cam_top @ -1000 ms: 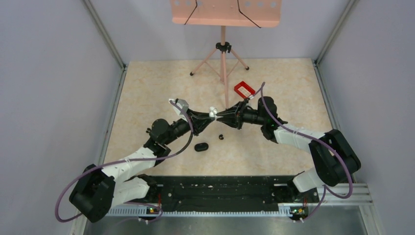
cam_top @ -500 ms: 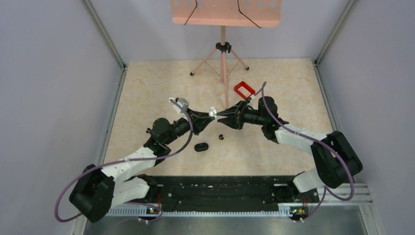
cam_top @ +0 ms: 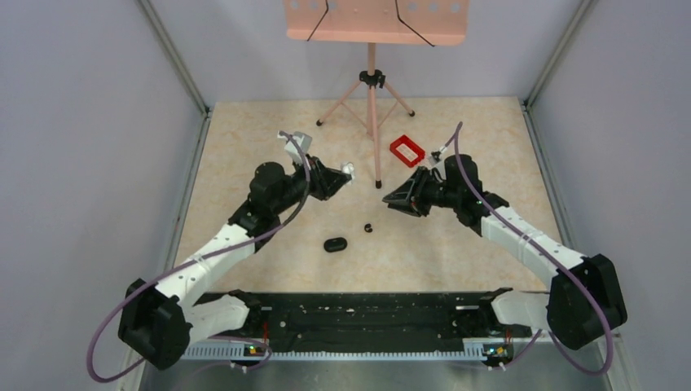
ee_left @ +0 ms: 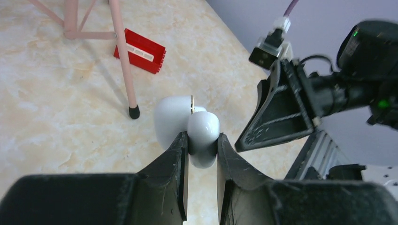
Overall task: Insert the wireless bluetooth earbuds into the charging case
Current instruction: Close the charging case with the earbuds at the center of the board.
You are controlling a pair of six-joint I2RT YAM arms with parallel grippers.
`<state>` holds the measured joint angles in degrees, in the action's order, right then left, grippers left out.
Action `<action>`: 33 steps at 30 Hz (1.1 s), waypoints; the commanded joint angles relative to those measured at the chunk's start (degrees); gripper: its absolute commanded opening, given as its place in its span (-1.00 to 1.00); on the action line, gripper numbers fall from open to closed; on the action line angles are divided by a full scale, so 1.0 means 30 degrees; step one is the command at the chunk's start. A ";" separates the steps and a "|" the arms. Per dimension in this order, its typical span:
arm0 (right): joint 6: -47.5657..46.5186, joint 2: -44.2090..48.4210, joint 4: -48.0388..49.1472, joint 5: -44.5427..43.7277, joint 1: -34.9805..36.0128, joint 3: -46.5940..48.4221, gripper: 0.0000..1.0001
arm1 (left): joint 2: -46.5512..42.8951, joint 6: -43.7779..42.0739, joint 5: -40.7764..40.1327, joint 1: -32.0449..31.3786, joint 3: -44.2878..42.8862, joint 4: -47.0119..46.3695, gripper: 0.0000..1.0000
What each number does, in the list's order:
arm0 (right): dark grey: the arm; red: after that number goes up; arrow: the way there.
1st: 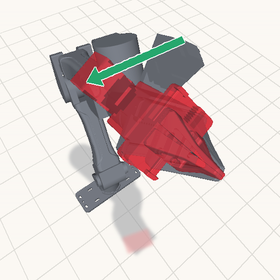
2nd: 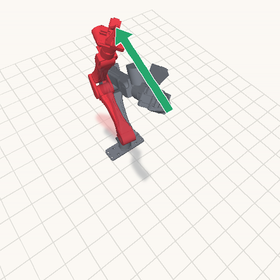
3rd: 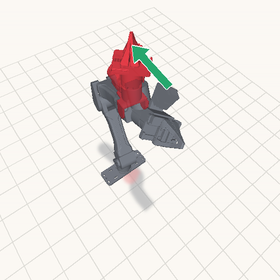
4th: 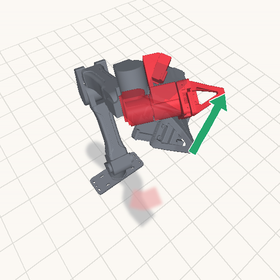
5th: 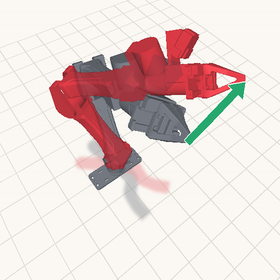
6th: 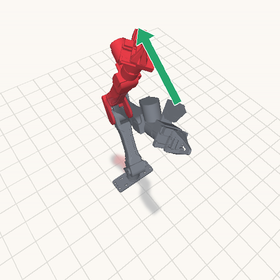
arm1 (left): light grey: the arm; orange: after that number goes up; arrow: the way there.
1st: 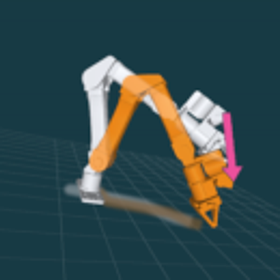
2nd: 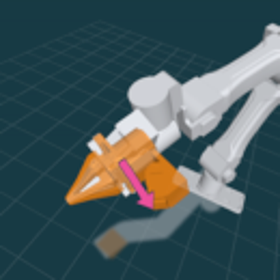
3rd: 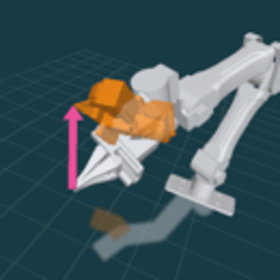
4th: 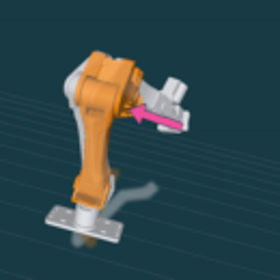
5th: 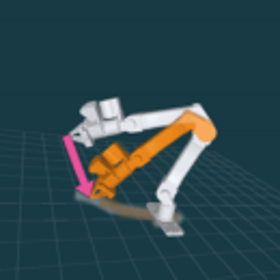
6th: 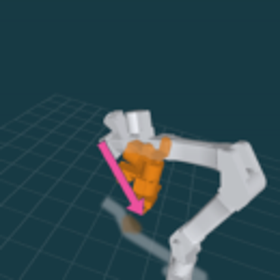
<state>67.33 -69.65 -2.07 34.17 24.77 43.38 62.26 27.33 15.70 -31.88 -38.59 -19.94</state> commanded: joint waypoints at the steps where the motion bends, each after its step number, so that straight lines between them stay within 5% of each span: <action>1: -0.5257 -0.0610 -0.2824 -0.2671 -0.0366 0.0861 -0.45 | 0.1311 0.2740 0.4774 0.1895 -0.3837 0.4742 -1.00; 5: -0.5113 -0.2713 0.0604 -0.0518 -0.0377 0.1010 -0.64 | 0.4157 0.4912 1.3344 0.2868 -0.6040 0.4632 -1.00; 9: -0.3486 -0.3993 0.4929 0.0869 -0.0346 0.1185 -0.65 | 0.5477 0.9667 1.6404 0.2762 -0.5393 -0.0748 -1.00; 12: -0.2752 -0.4584 0.6657 0.1052 -0.0344 0.1533 -0.65 | 0.5778 1.1617 1.7063 0.2666 -0.5025 -0.2934 -1.00; 27: 0.4853 -0.5299 1.8290 0.4831 0.0540 -0.0153 -0.62 | 0.6372 1.1807 1.6276 0.2572 -0.4891 -0.3115 -1.00; 33: 0.6849 -0.5387 2.1052 0.4569 0.0505 -0.1649 -0.30 | 0.6204 1.1673 1.6211 0.2570 -0.4922 -0.3094 -1.00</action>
<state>82.06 -86.54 49.60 46.59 25.91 40.47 81.06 62.87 65.23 -24.12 -53.23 -26.06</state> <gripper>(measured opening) 0.276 0.254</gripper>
